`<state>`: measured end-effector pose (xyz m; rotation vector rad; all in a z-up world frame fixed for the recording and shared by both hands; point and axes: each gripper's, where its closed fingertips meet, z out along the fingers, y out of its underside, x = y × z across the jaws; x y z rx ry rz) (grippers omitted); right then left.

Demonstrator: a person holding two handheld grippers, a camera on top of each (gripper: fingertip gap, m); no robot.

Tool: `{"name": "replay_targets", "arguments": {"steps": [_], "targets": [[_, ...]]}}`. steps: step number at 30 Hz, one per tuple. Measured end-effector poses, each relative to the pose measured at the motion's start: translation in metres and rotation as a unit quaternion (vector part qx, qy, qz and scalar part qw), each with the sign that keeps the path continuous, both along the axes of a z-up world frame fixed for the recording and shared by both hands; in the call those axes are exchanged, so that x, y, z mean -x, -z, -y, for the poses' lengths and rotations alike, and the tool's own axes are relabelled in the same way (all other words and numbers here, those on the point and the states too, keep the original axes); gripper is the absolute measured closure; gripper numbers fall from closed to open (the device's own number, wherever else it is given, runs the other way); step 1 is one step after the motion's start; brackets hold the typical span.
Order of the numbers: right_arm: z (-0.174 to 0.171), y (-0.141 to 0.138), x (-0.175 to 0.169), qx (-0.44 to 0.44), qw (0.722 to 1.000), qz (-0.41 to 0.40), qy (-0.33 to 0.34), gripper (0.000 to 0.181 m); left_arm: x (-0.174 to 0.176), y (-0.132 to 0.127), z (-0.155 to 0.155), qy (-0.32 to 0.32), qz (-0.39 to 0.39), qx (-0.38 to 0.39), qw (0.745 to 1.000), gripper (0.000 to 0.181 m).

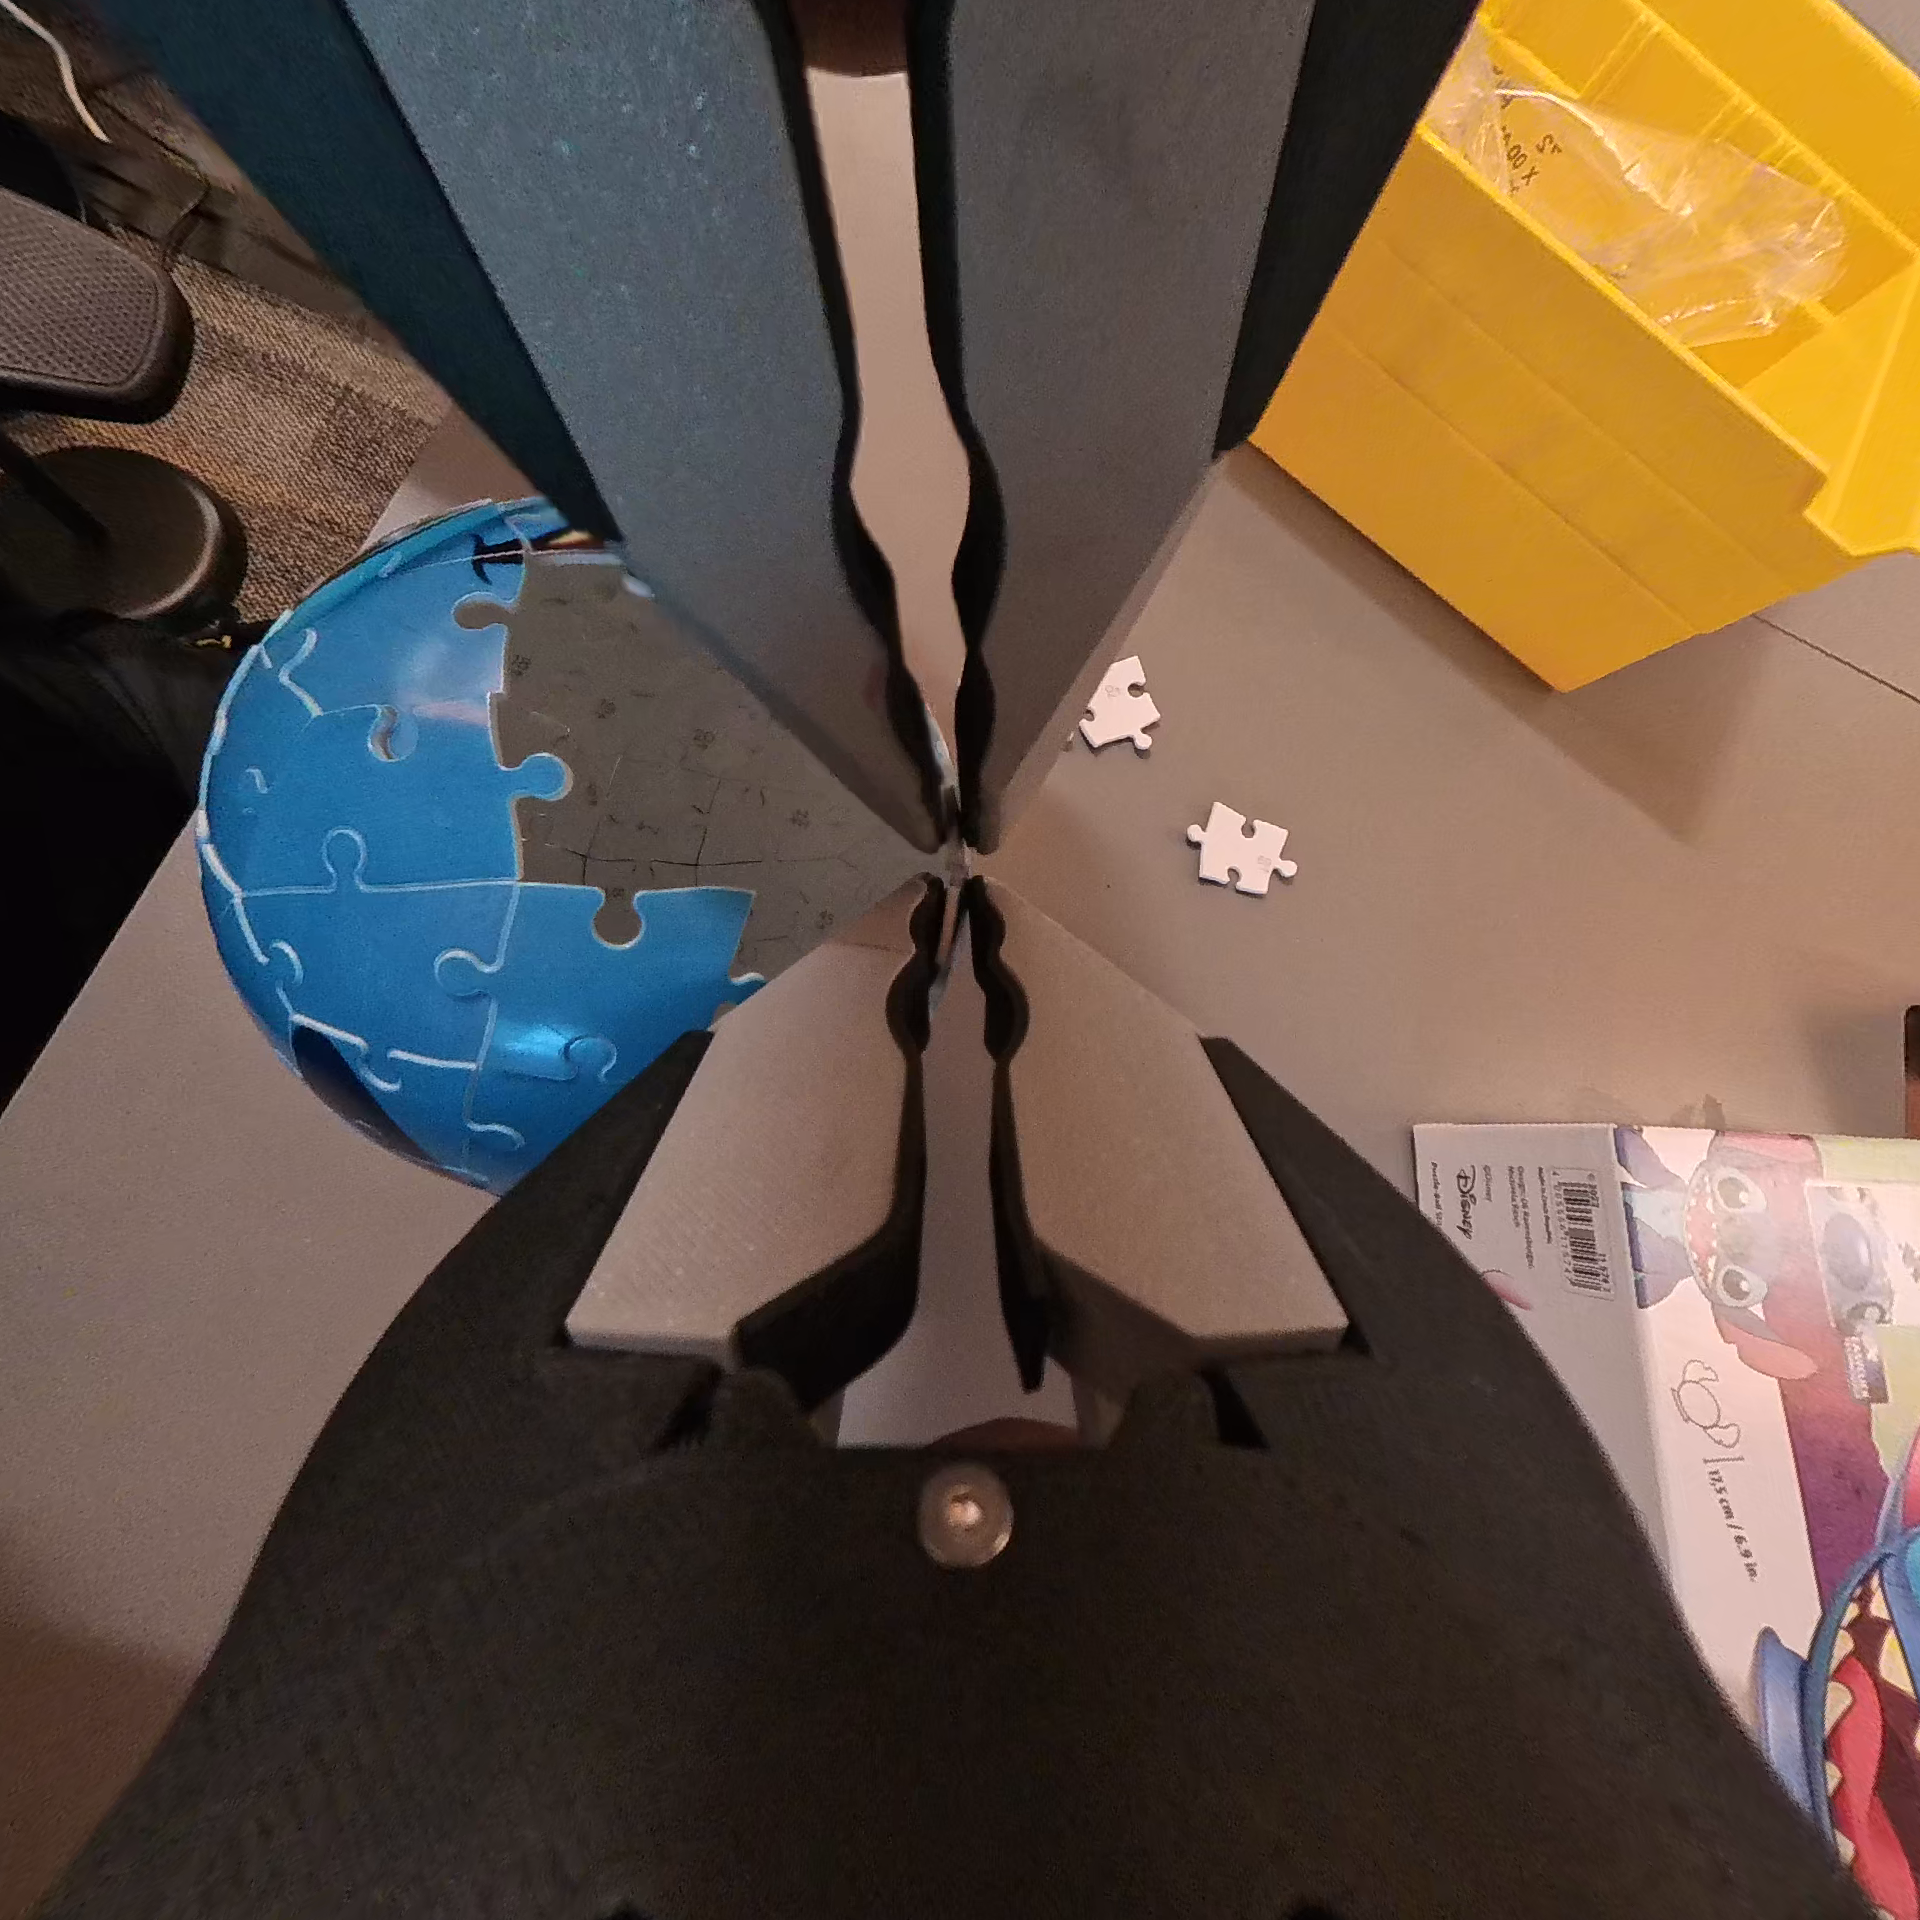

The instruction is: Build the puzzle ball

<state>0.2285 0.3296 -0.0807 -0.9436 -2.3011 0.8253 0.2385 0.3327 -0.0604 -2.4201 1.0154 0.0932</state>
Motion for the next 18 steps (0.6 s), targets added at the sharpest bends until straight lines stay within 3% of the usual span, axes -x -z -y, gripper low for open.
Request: {"name": "replay_targets", "arguments": {"steps": [11,18], "targets": [[-0.001,-0.0045,0.0023,0.009,1.0,-0.021,-0.01,0.172,0.0008,0.0001,-0.0012,-0.017,0.01,0.01,1.0,0.181],[0.0032,-0.006,0.0014,0.006,0.999,-0.032,-0.025,0.181,0.0,0.0002,-0.0001,-0.018,0.02,0.008,1.0,0.181]]}}
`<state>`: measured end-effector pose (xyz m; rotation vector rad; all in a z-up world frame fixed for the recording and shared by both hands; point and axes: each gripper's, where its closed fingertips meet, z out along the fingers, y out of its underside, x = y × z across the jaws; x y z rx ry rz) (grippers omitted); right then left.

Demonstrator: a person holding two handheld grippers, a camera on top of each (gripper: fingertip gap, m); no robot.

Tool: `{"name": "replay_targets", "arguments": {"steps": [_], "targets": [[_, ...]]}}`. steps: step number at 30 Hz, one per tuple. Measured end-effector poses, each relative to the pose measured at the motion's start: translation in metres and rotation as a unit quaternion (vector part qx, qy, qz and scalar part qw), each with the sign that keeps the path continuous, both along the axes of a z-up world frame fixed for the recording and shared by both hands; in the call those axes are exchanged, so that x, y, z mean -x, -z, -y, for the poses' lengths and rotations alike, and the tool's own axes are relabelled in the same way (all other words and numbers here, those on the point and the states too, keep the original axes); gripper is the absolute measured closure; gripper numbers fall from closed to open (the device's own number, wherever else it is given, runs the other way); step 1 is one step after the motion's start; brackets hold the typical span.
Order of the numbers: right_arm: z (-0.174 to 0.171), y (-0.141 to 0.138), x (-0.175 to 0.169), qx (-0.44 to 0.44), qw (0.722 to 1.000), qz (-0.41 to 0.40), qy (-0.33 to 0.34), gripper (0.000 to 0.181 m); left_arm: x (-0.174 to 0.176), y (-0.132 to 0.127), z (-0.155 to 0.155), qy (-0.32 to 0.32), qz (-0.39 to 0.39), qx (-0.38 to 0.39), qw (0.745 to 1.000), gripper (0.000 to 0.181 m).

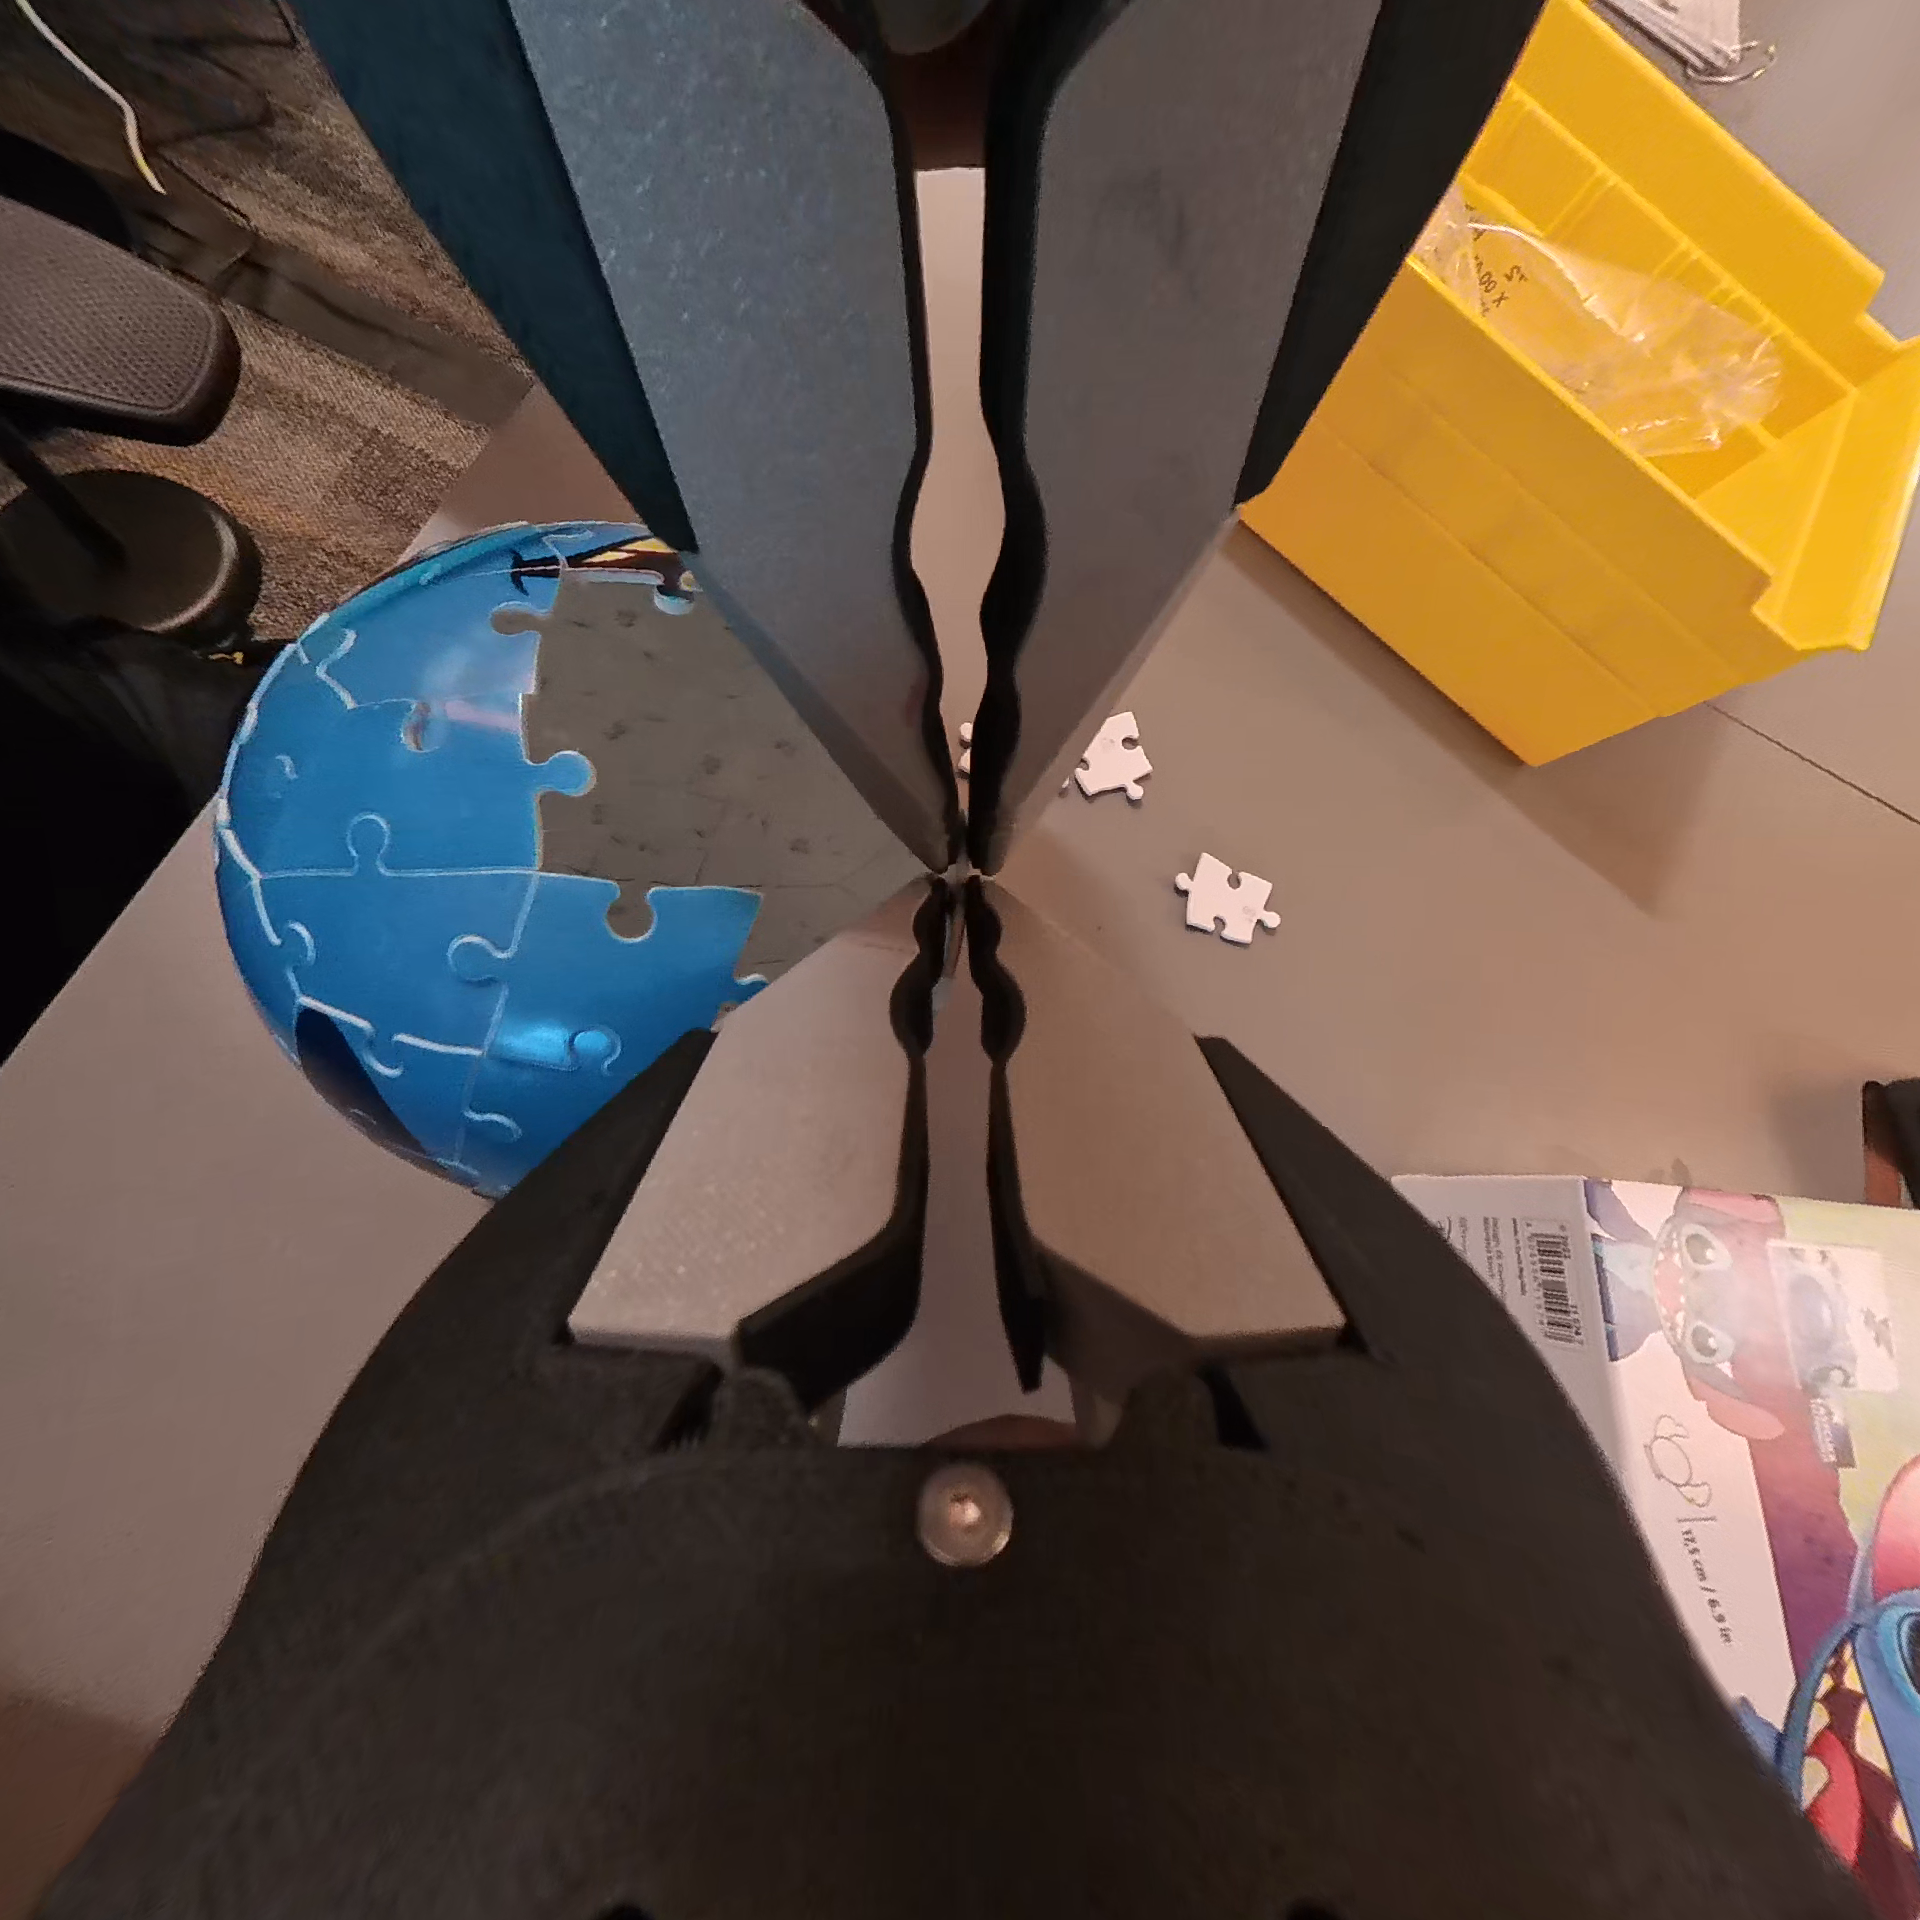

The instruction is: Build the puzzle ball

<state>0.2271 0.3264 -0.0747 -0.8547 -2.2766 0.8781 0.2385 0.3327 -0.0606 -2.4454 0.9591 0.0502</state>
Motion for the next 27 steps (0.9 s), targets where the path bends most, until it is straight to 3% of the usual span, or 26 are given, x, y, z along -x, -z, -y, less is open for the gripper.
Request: {"name": "replay_targets", "arguments": {"steps": [9,19,27], "targets": [[-0.0038,0.0047,0.0005,-0.026,0.999,0.013,0.018,0.172,-0.0004,-0.0004,0.0013,0.006,-0.016,-0.015,1.0,0.181],[-0.001,0.0064,-0.0003,-0.028,0.999,0.021,0.011,0.18,0.0002,-0.0003,0.0024,0.004,-0.013,-0.015,1.0,0.181],[-0.0025,0.0032,0.0021,-0.039,0.999,0.004,0.015,0.174,0.0006,-0.0017,0.0022,-0.002,-0.008,-0.011,1.0,0.181]]}}
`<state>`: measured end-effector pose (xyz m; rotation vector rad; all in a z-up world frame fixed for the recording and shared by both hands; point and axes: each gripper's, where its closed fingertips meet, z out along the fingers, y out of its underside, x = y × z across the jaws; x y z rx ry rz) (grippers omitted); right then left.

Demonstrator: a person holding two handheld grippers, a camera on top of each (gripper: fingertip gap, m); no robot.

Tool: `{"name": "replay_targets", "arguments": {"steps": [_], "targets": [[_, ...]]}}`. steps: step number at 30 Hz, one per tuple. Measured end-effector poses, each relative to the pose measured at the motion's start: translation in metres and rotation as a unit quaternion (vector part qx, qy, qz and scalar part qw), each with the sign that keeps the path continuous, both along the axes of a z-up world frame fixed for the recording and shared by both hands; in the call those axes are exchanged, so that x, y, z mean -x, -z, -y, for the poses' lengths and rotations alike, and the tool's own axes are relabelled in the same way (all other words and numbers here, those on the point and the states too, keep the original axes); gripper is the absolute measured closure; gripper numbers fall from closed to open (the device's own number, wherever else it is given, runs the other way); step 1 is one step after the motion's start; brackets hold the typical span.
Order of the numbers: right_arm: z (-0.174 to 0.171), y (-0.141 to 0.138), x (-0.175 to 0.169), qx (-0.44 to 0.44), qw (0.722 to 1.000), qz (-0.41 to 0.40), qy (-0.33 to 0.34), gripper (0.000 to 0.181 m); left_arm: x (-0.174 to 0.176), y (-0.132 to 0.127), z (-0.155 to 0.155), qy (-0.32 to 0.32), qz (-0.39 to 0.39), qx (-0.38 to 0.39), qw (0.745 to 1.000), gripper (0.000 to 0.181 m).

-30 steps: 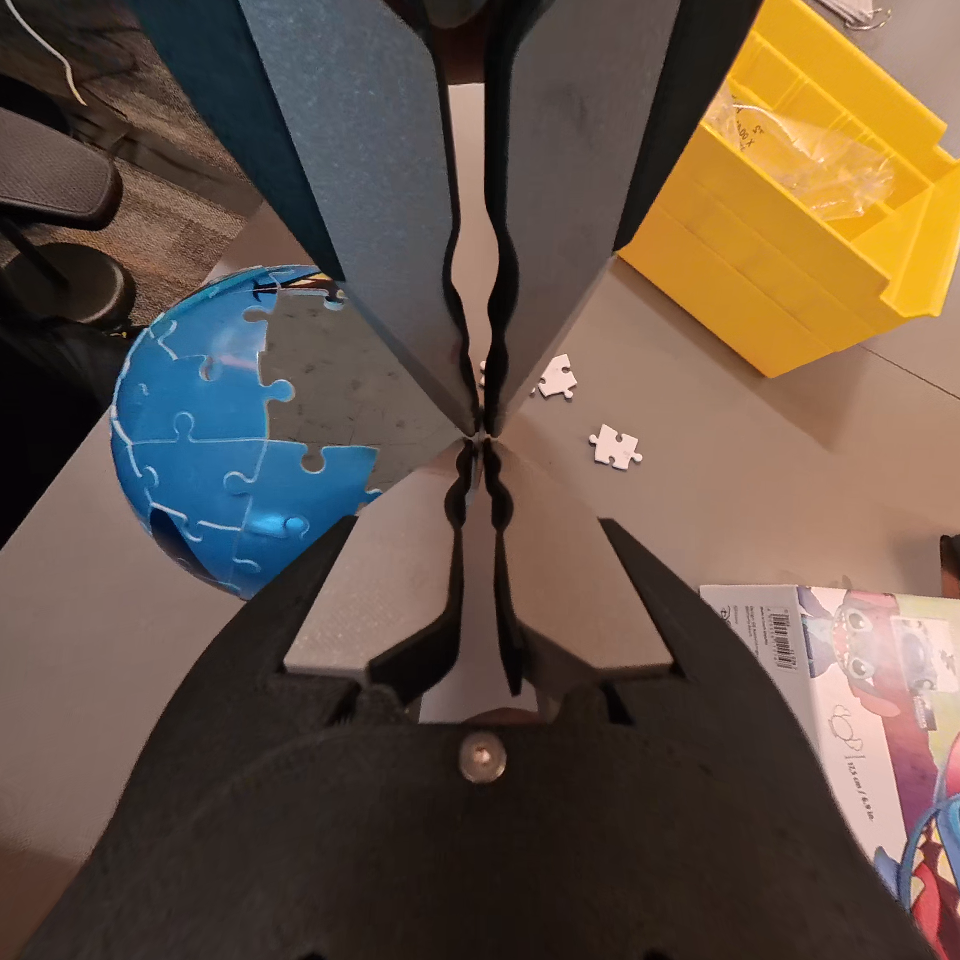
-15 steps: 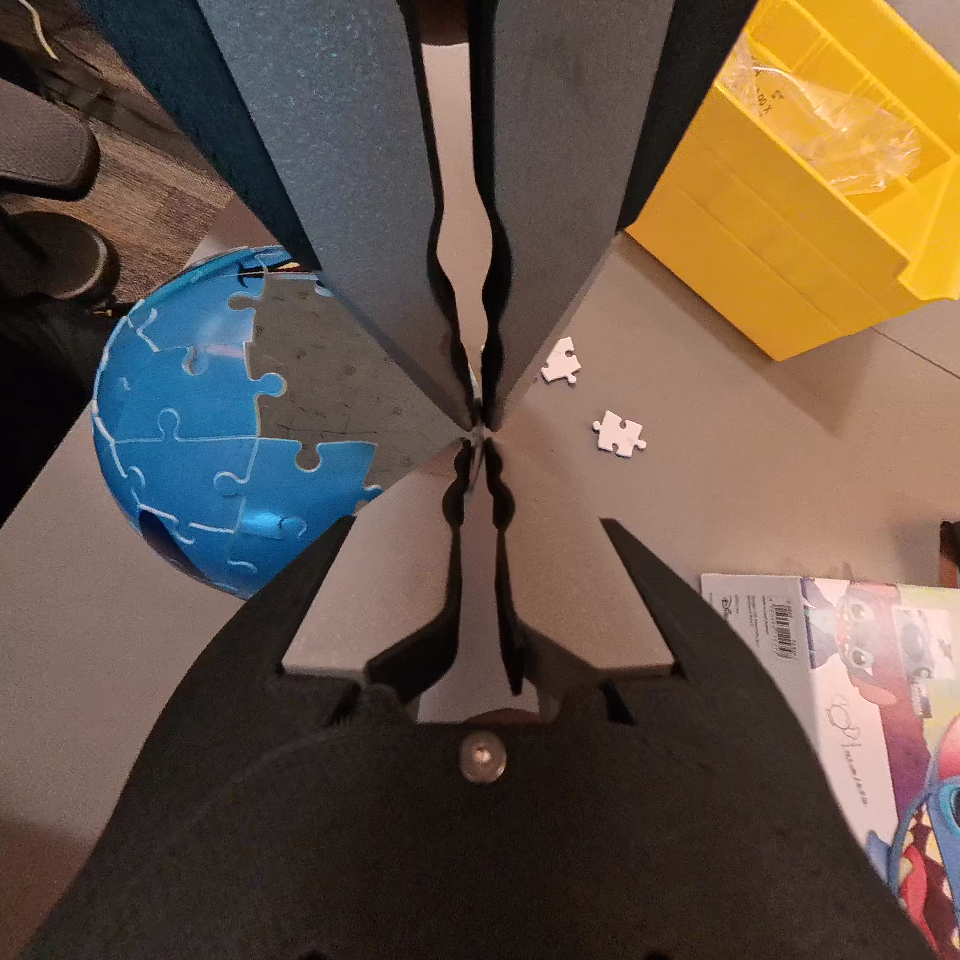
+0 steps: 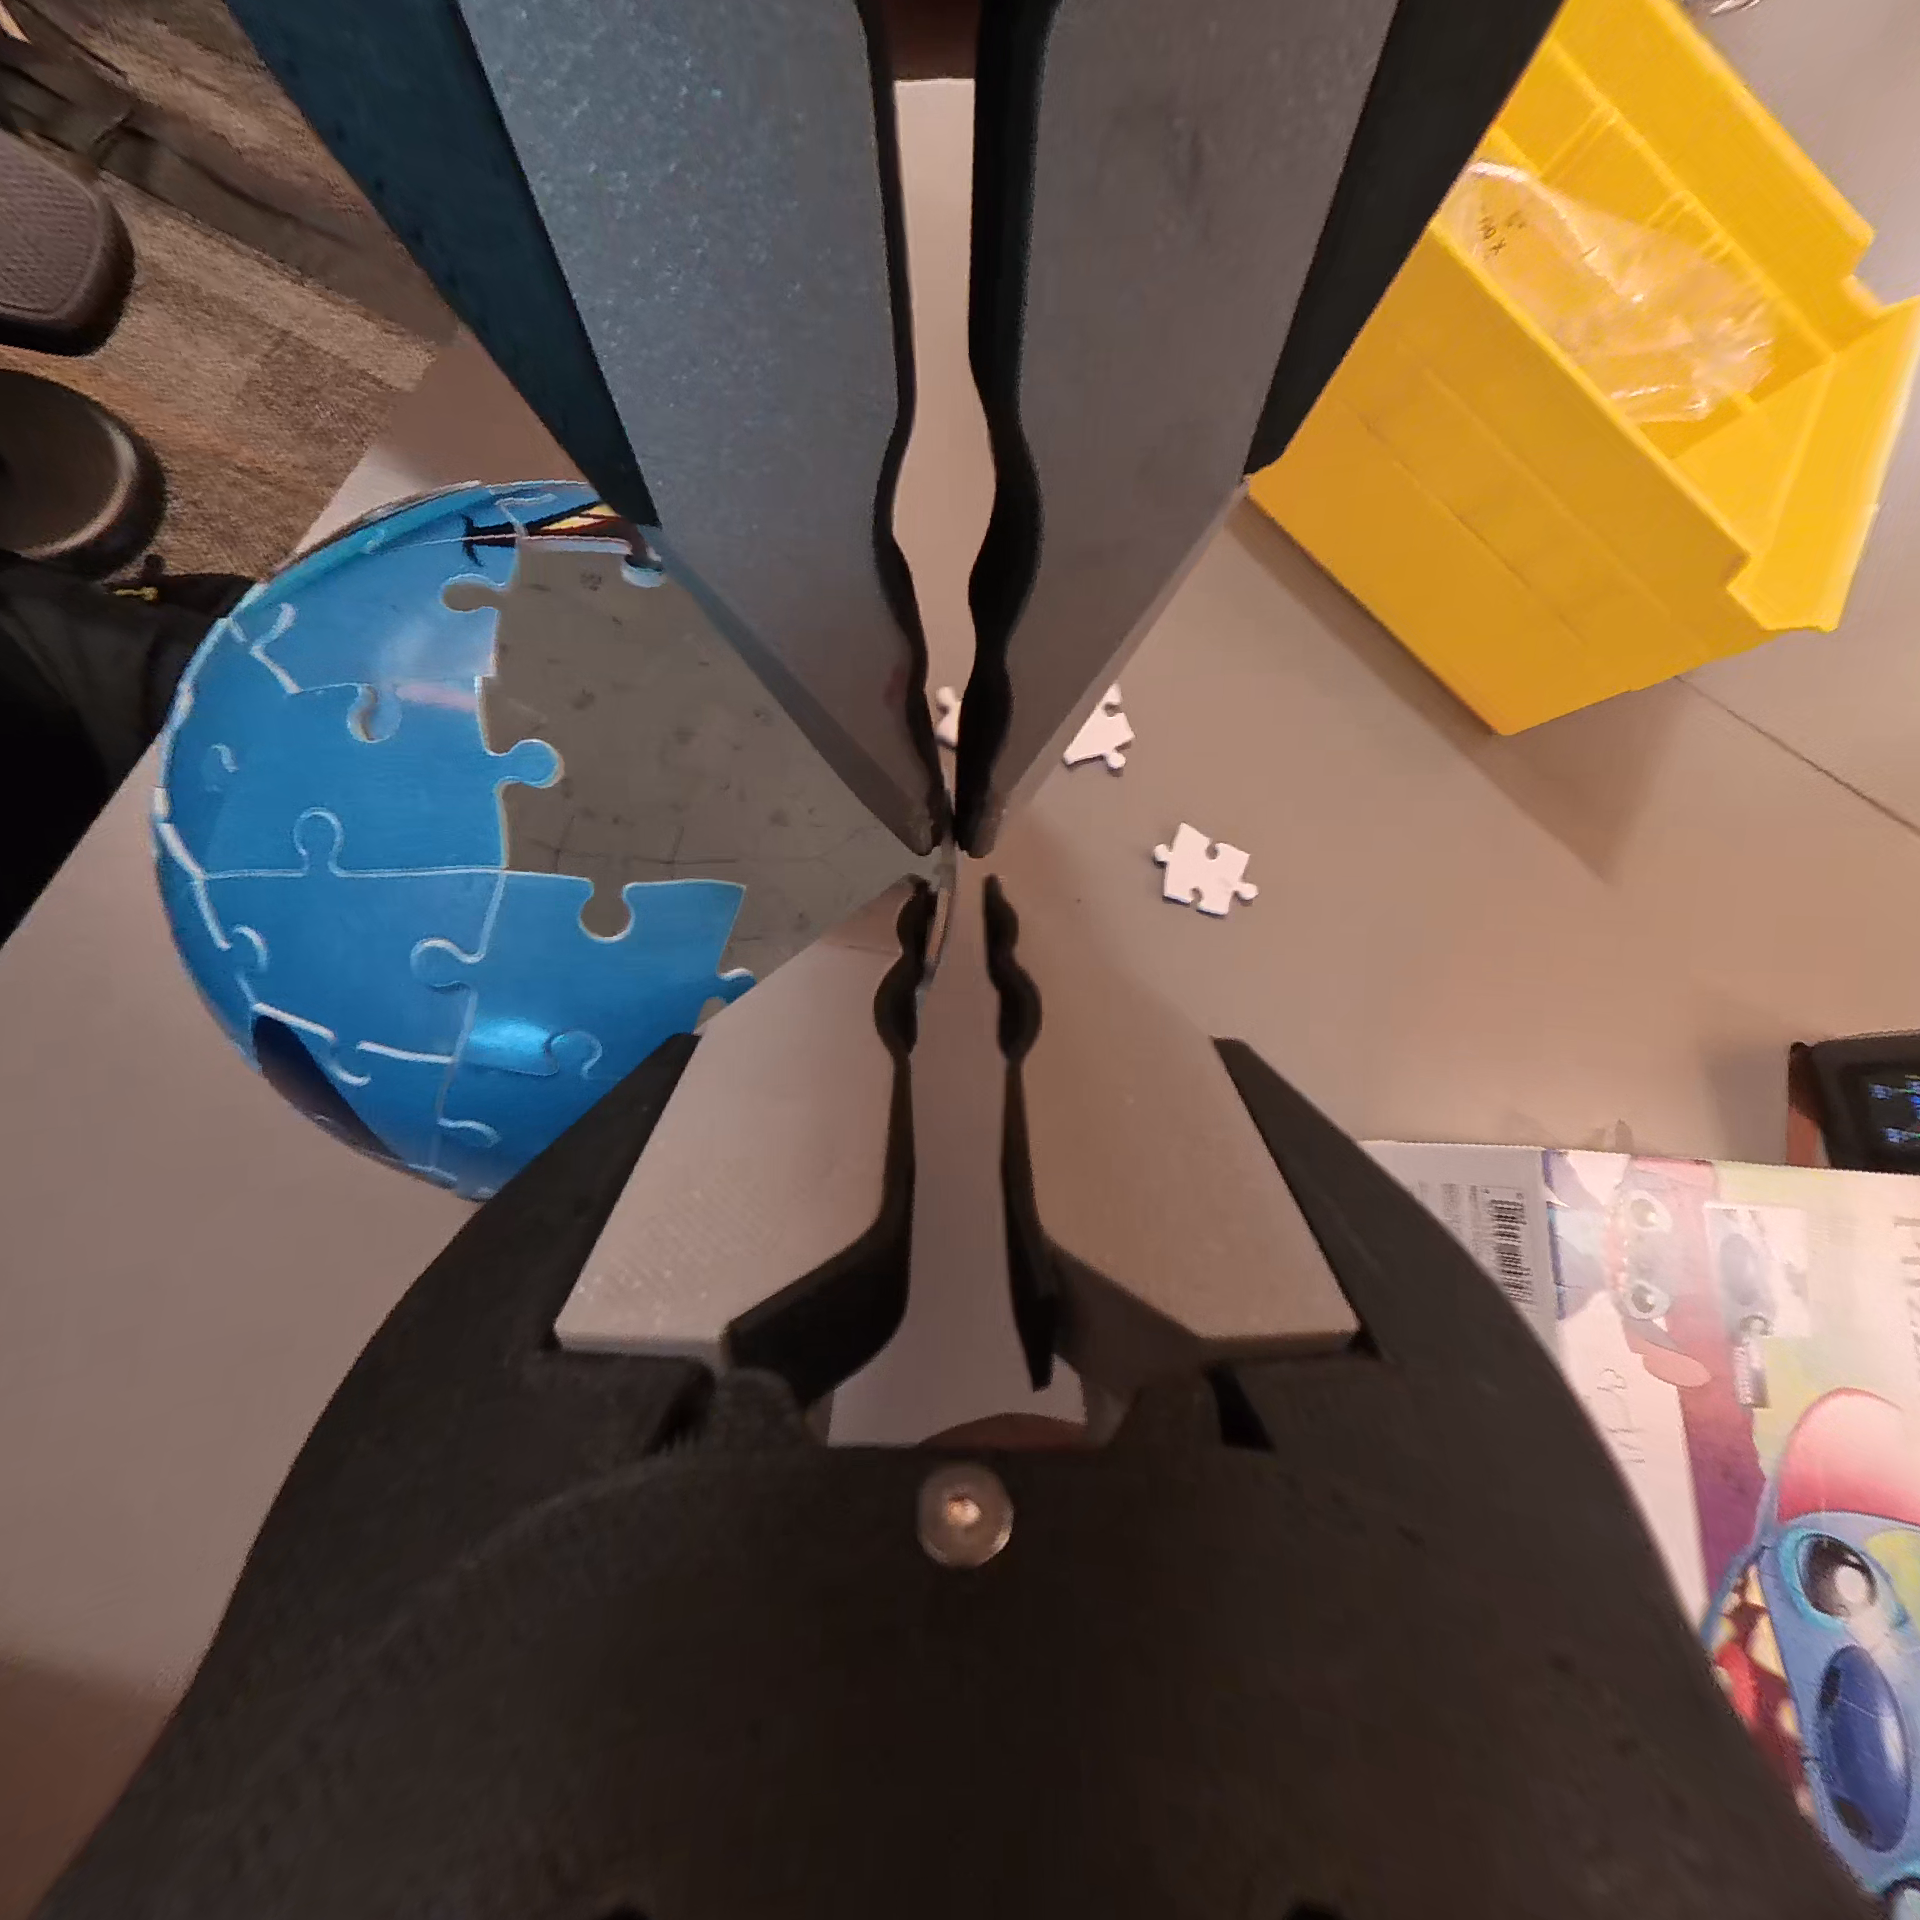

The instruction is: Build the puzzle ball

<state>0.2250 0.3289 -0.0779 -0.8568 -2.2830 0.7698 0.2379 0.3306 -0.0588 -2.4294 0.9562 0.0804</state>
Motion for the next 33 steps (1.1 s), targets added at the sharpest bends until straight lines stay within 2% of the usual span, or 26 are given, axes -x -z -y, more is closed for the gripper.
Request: {"name": "replay_targets", "arguments": {"steps": [8,11,16,22,28,33], "targets": [[0.004,-0.007,0.0,0.017,0.999,-0.021,-0.017,0.175,0.0,0.001,0.001,-0.006,0.012,0.001,1.0,0.18],[0.006,-0.004,0.0,0.021,0.999,-0.016,-0.02,0.181,0.001,0.001,0.002,-0.009,0.018,0.004,1.0,0.18],[0.005,-0.004,0.0,0.009,0.999,-0.022,-0.023,0.181,0.003,-0.006,0.006,-0.011,0.032,-0.004,0.999,0.181],[0.004,-0.005,-0.001,0.006,0.999,-0.027,-0.026,0.181,0.006,-0.02,0.014,-0.014,0.044,-0.018,0.999,0.171],[0.004,-0.006,-0.001,-0.007,0.999,-0.038,-0.032,0.181,0.01,0.002,0.021,-0.003,-0.033,0.009,0.999,0.169],[0.002,-0.006,-0.002,-0.038,0.997,-0.052,-0.04,0.179,0.01,0.008,0.018,-0.002,-0.054,0.013,0.998,0.174]]}}
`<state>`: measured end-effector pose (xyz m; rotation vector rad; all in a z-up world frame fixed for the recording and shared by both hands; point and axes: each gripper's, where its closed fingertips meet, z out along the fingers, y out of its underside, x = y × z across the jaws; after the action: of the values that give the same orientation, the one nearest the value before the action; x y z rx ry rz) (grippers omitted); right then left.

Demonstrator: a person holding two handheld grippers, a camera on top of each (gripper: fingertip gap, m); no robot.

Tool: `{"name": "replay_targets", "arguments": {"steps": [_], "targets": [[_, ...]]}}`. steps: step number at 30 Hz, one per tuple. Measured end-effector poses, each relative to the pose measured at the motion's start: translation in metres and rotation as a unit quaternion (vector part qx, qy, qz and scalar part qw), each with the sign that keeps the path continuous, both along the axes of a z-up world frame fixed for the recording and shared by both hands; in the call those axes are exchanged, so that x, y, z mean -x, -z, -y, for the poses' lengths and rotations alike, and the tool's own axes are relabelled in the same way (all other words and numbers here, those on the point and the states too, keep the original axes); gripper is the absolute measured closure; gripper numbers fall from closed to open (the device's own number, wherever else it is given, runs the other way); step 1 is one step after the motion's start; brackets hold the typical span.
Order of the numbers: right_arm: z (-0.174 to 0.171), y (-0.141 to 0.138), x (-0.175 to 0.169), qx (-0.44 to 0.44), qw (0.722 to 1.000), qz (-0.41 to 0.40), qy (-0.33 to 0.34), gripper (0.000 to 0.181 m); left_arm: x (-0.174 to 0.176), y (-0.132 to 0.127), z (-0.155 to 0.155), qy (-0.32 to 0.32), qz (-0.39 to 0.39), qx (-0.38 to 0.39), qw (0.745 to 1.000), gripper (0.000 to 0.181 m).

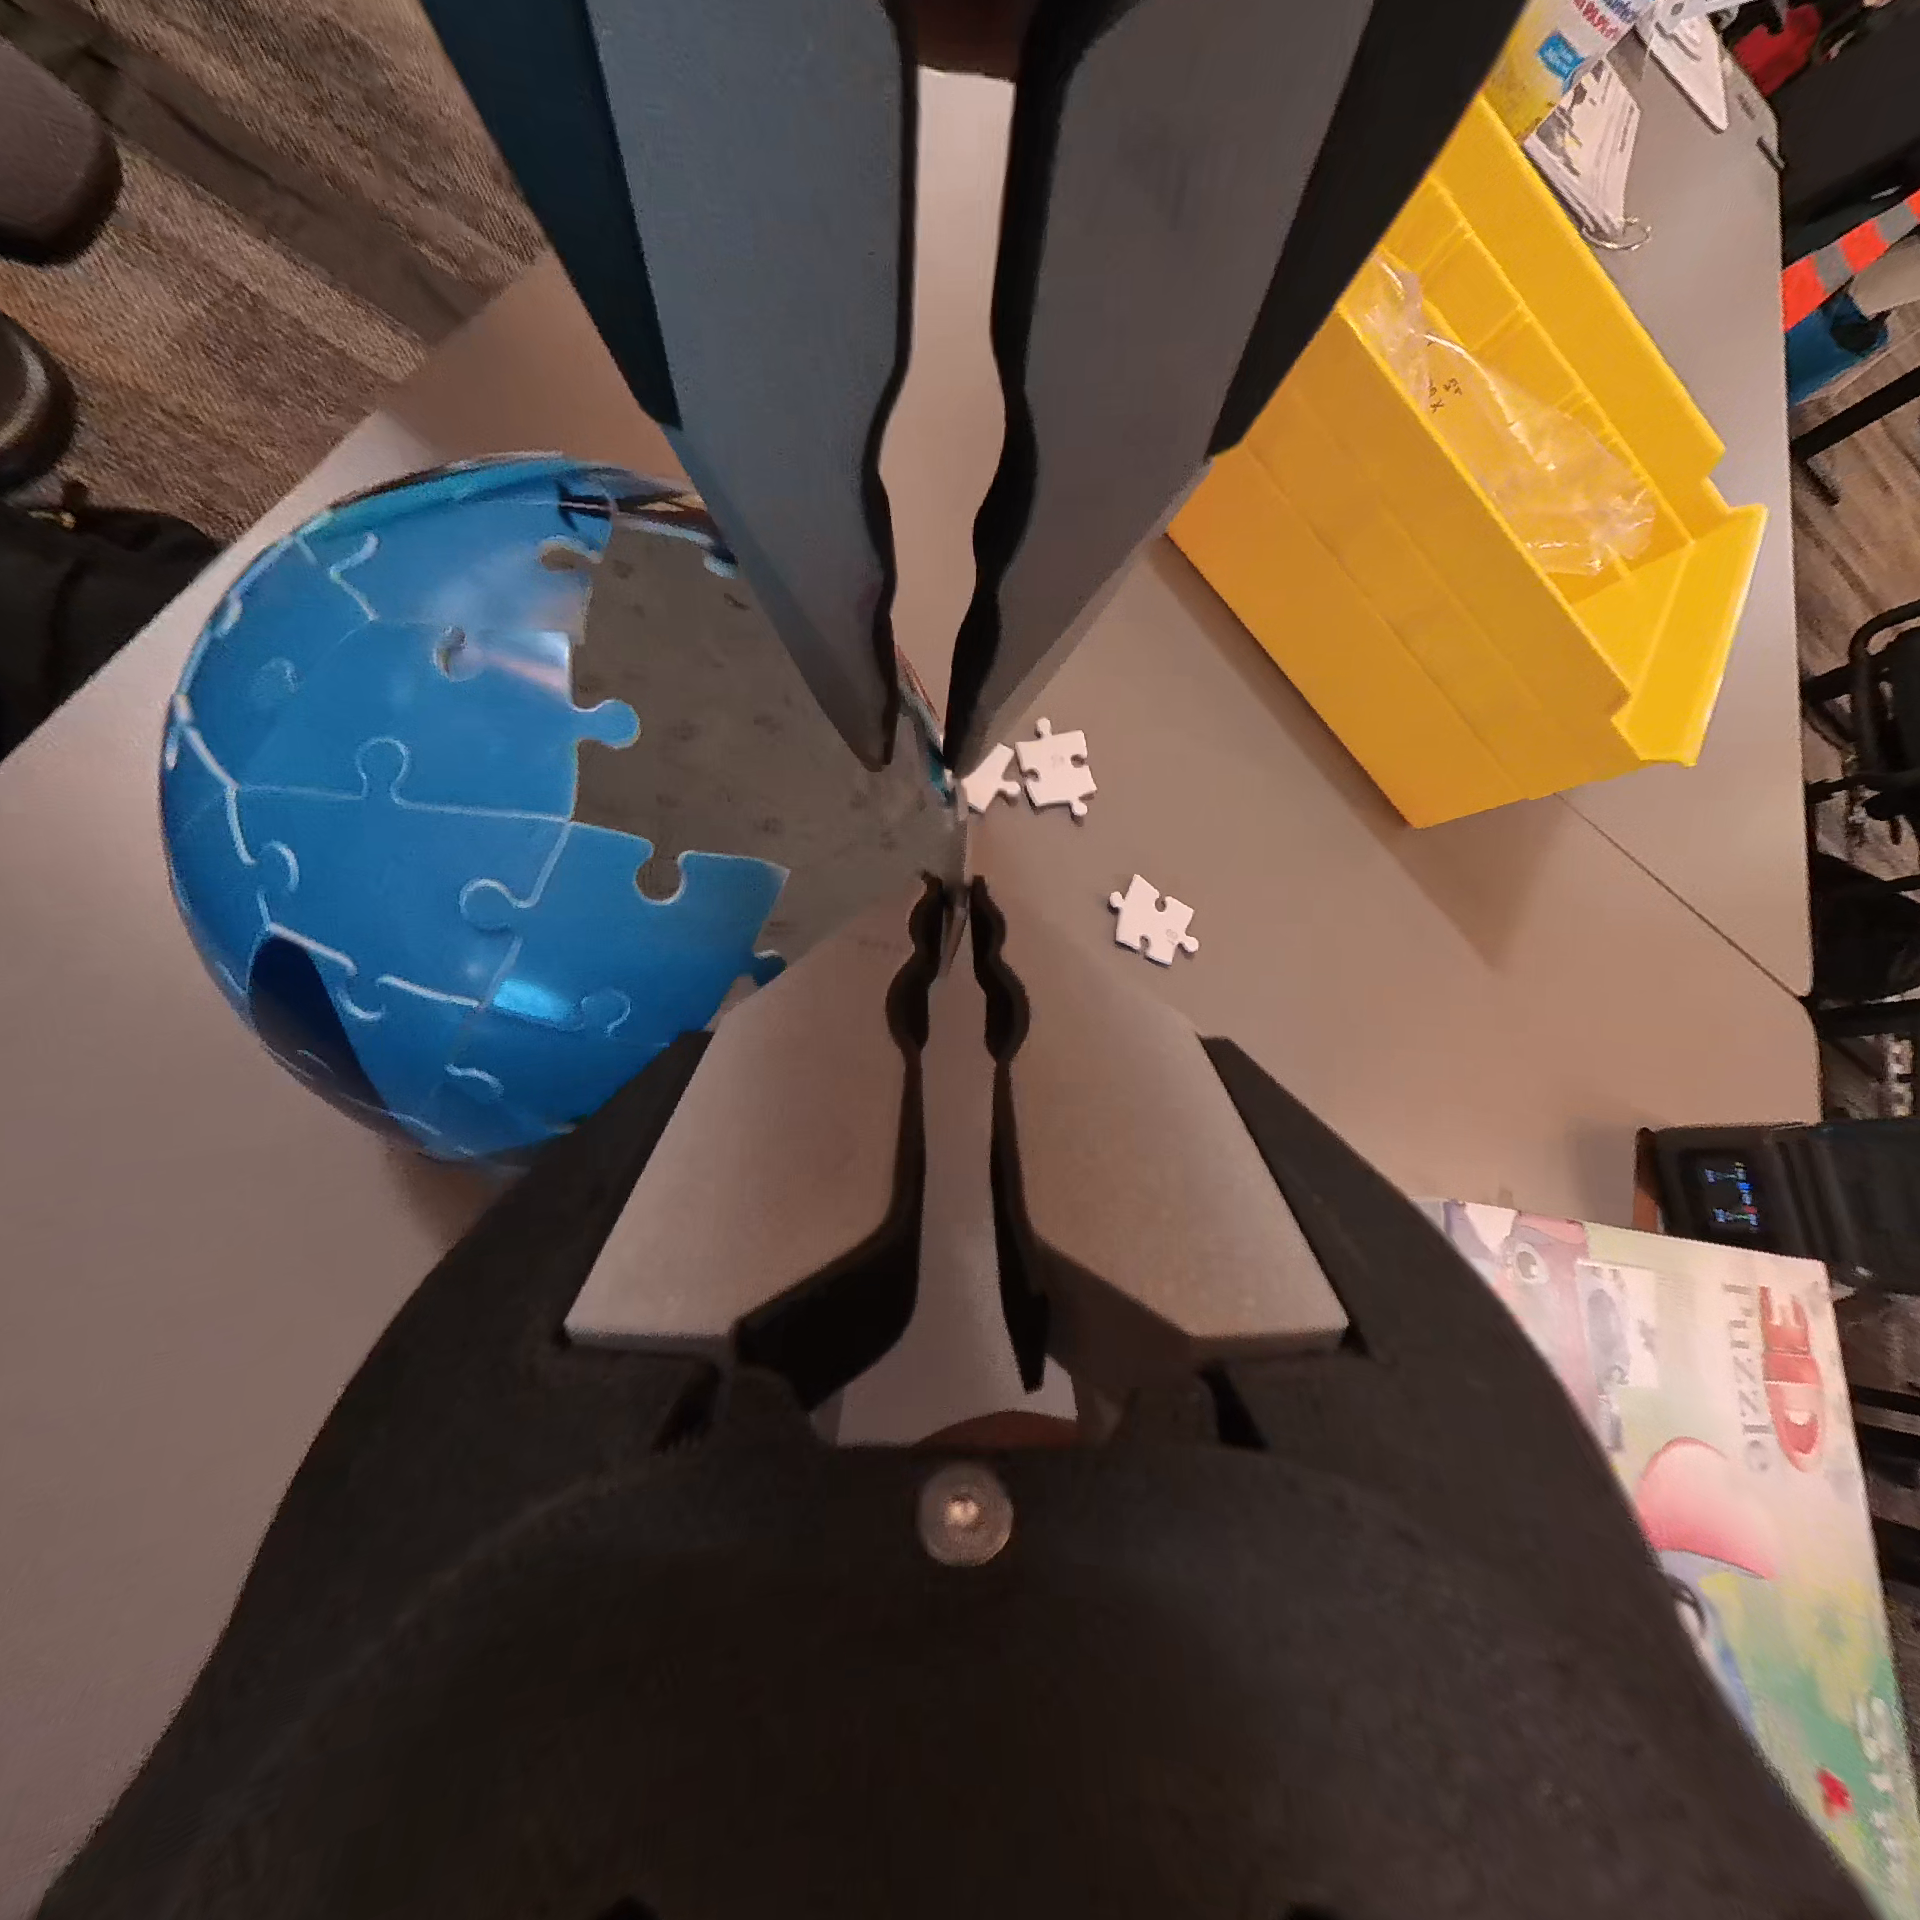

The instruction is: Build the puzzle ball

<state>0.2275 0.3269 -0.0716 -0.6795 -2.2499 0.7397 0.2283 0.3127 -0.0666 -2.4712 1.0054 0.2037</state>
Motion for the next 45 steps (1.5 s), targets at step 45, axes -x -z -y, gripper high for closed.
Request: {"name": "replay_targets", "arguments": {"steps": [45], "targets": [[0.0,0.002,0.005,-0.067,0.997,-0.011,-0.022,0.177,0.002,-0.001,-0.01,0.042,-0.014,0.012,0.999,0.171]]}}
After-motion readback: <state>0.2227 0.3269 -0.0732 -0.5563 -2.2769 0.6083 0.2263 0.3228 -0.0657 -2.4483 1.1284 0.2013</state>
